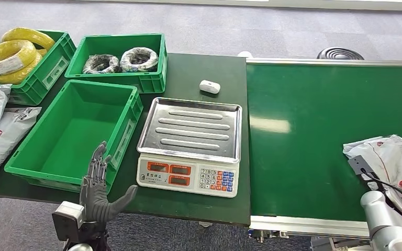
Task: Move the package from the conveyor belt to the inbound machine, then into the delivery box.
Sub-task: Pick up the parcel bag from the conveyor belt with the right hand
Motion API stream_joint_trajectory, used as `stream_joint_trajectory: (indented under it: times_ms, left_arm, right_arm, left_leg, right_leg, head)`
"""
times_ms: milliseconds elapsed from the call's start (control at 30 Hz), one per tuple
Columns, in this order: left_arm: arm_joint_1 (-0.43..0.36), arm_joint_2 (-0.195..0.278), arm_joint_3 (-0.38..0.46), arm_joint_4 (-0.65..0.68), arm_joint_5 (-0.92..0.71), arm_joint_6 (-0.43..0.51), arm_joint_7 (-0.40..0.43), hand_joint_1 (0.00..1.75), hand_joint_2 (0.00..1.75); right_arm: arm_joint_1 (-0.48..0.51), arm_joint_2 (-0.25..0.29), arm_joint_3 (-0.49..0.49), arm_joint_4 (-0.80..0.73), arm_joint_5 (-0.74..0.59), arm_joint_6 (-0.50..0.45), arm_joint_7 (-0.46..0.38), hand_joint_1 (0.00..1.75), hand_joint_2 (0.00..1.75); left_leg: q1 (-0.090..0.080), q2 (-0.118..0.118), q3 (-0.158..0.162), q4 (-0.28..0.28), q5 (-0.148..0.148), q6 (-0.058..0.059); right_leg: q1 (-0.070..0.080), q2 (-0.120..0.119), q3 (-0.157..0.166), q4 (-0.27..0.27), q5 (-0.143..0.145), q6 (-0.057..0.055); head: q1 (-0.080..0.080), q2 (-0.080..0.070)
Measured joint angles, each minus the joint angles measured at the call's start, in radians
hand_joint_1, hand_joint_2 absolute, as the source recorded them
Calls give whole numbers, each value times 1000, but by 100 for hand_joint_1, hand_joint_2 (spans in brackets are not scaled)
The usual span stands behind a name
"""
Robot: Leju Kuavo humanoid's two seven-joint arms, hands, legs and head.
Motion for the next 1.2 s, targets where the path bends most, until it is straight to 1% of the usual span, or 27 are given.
stream_joint_trajectory:
  times_ms: [267, 367, 467, 600, 667, 733, 800, 867, 1000, 1200]
  left_arm:
    - [8, -12, 14, -11, -12, -11, 3, 0, 175]
    - [8, -13, 16, -12, -12, -11, 3, 0, 175]
    - [10, -13, 18, -15, -12, -10, 3, 0, 175]
    - [12, -13, 22, -21, -12, -8, 3, 0, 175]
    - [12, -13, 25, -22, -12, -6, 3, 0, 175]
    - [13, -13, 27, -23, -12, -2, 3, 0, 175]
    - [15, -14, 27, -23, -12, 2, 3, 0, 175]
    - [17, -14, 26, -23, -12, 6, 2, 0, 175]
    - [19, -14, 25, -23, -12, 9, -1, 0, 175]
    - [21, -15, 23, -23, -12, 10, -2, 0, 175]
  right_arm:
    - [0, 15, -24, 0, 9, -11, -36, 175, 175]
    - [0, 23, -32, 0, 9, -29, -60, 175, 175]
    - [-1, 35, -39, -6, 6, -82, -116, 175, 175]
    - [-12, 56, -44, -40, 9, -180, -185, 175, 175]
    - [-15, 67, -44, -74, 15, -240, -211, 146, 175]
    - [-12, 79, -44, -122, 19, -305, -232, 58, 175]
    - [2, 91, -44, -187, 21, -367, -248, 0, 175]
    - [21, 100, -43, -253, 21, -401, -254, 0, 175]
    - [62, 117, -44, -358, 20, -407, -252, 0, 175]
    - [89, 130, -43, -433, 19, -407, -251, 0, 175]
  left_leg:
    - [0, 0, 0, 0, 0, 0]
    - [0, 0, 0, 0, 0, 0]
    - [0, 0, 0, 0, 0, 0]
    - [0, 0, -1, 0, 0, 0]
    - [0, 0, 0, 0, 0, 0]
    - [0, 0, 0, 0, 0, 0]
    - [0, -1, 0, 0, 0, 0]
    - [0, -1, -1, 0, 0, 0]
    - [0, -1, -1, 0, 0, 0]
    - [0, -1, -1, 0, 0, 0]
  right_leg:
    - [0, 0, 0, 0, 0, 0]
    - [0, 0, 0, 0, 0, 0]
    - [0, 0, 0, 0, 0, 0]
    - [0, 0, 0, 0, 0, 0]
    - [0, 0, 0, 0, 0, 0]
    - [0, 0, 0, 0, 0, 0]
    - [0, -1, 0, 0, 0, 0]
    - [0, -1, 0, 0, 0, 0]
    - [0, -1, -1, 0, 0, 0]
    - [0, -1, -1, 0, 0, 0]
  head:
    - [0, 0]
    - [0, 0]
    - [0, 0]
    - [0, 0]
    - [0, 0]
    - [0, 0]
    - [0, 0]
    - [0, 0]
    - [0, 0]
    - [0, 0]
